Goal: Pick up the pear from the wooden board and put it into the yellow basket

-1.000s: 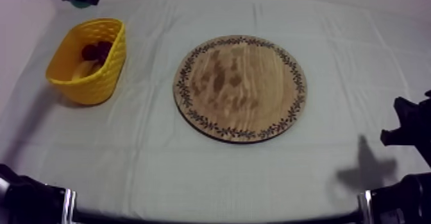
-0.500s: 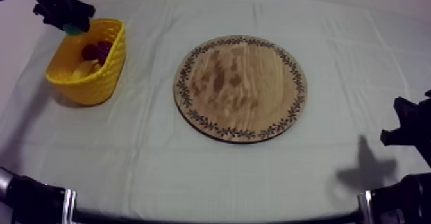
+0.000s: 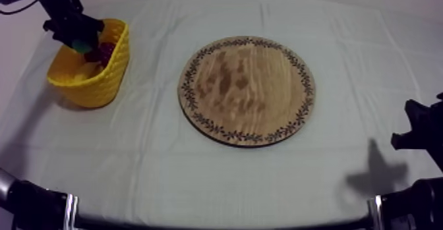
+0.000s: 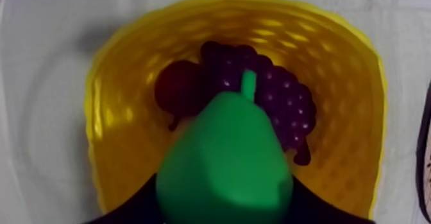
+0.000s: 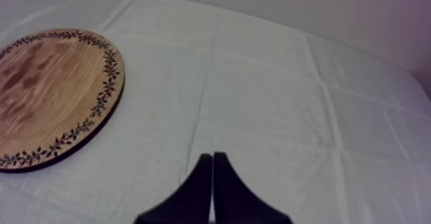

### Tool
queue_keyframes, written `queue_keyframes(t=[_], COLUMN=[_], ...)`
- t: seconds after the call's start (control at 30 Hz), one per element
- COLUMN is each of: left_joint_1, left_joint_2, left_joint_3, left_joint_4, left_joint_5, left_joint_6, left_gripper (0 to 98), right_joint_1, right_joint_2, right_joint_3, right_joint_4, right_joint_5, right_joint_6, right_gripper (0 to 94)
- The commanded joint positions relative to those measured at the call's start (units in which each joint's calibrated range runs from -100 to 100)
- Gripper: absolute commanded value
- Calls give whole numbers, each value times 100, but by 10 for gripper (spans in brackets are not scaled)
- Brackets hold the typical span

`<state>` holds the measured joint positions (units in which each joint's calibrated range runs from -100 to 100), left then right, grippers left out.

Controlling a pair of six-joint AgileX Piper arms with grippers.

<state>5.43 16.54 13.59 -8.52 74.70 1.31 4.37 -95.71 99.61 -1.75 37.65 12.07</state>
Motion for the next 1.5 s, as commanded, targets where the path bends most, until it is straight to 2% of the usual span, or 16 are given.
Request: queue_keyframes(t=[0.0, 0.17, 0.3, 0.37, 0.5, 0.6, 0.73, 0.9, 1.07, 1.2, 1.3, 1.47], left_joint_1=[7, 13, 17, 21, 68, 135, 173, 181, 110, 22, -4, -42], left_joint_2=[18, 33, 24, 9, -33, -87, -152, -232, -470, -867, -1329, -2321], left_joint_3=[7, -27, -84, -118, -340, -509, -603, -614, -515, -324, -37, 628], left_joint_4=[6, 5, 9, 10, 20, -10, -39, -47, -6, 46, 33, 64], left_joint_5=[5, 62, 125, 180, 543, 848, 957, 913, 509, -5, -525, -1393], left_joint_6=[1, 4, -3, 5, 89, 133, 148, 172, 154, 71, -15, -260], left_gripper=[371, 404, 466, 560, 809, 909, 952, 957, 886, 762, 585, 212], right_joint_1=[0, 0, 0, 0, 0, 0, 0, 0, 0, 0, 0, 0], right_joint_2=[-5, -5, -5, -5, -5, -5, -5, -5, -5, -5, -5, -5], right_joint_3=[5, 5, 5, 5, 5, 5, 5, 5, 5, 5, 5, 5], right_joint_4=[2, 2, 2, 2, 2, 2, 2, 2, 2, 2, 2, 2], right_joint_5=[2, 2, 2, 2, 2, 2, 2, 2, 2, 2, 2, 2], right_joint_6=[1, 1, 1, 1, 1, 1, 1, 1, 1, 1, 1, 1], right_gripper=[3, 3, 3, 3, 3, 3, 3, 3, 3, 3, 3, 3])
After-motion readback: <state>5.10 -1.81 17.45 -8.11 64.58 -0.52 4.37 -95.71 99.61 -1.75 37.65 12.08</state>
